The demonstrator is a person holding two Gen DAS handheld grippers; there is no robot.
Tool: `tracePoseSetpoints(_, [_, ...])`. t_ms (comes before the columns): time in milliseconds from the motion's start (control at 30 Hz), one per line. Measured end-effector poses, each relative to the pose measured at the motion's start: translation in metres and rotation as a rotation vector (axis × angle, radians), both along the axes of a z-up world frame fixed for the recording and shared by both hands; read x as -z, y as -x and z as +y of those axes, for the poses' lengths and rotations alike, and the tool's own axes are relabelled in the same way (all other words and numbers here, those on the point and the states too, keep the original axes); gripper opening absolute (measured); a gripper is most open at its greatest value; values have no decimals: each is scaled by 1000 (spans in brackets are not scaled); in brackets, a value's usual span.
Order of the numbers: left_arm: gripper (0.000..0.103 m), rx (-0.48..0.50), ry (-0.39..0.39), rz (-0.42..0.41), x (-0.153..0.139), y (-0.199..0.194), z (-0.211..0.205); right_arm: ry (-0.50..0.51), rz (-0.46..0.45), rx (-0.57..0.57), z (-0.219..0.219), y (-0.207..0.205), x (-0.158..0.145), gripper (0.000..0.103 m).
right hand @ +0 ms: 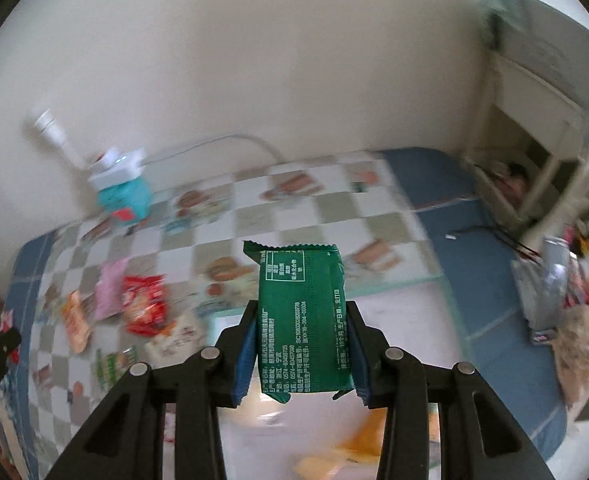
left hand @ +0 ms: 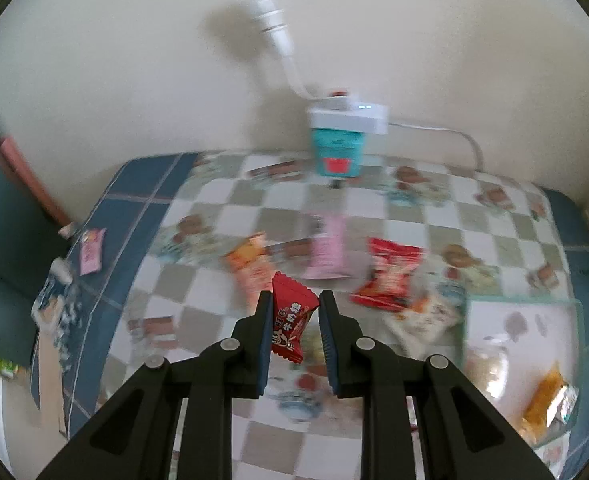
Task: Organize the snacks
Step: 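Lift the green pack with the right gripper while the left gripper carries the red candy toward the tray, then open both grippers over the white tray to drop the green pack and red candy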
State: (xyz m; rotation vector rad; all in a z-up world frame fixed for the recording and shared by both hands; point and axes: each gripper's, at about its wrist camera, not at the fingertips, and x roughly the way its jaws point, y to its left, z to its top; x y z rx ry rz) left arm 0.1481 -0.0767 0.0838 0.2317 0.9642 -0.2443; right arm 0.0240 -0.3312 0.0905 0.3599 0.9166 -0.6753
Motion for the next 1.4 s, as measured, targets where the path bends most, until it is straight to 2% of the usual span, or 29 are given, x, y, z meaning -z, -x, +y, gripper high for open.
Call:
tracePoseSetpoints(233, [23,183,-29,2,8,45,-80,-3,8,165,-52,48,-8,43])
tracePoseSetpoints(367, [23,267,-51,15,20,69,-122,-16,24,208,-73,66,-2,43])
tracePoseSetpoints(600, [23,385,-111,92,61,103,-182,-115,117,218,-98,69,48,43])
tracePoseSetpoints(800, [24,427,-163,134,88,116,-209,-174,182,230,-105,65,82,43])
tracePoseSetpoints(933, [26,432,-165,170,100,117,-216,-172,171,233,-105,65,82,44])
tracePoseSetpoints(1000, [42,432,-155,199,104,114,-216,-178,157,241,-105,66,79,47])
tracePoseSetpoints(1033, [57,427,-150,211,105,113,-215,-176,151,244,-105,66,78,51])
tracePoseSetpoints(1067, [65,417,-144,217,104,110,-213,-168,150,245,-105,65,76,55])
tracePoseSetpoints(1267, [70,330,-70,224,89,84,-186,-149,131,235,-96,59,67,58])
tracePoseSetpoints(1400, [74,188,1,242,78,48,-145,-130,137,195,-80,45,64,59])
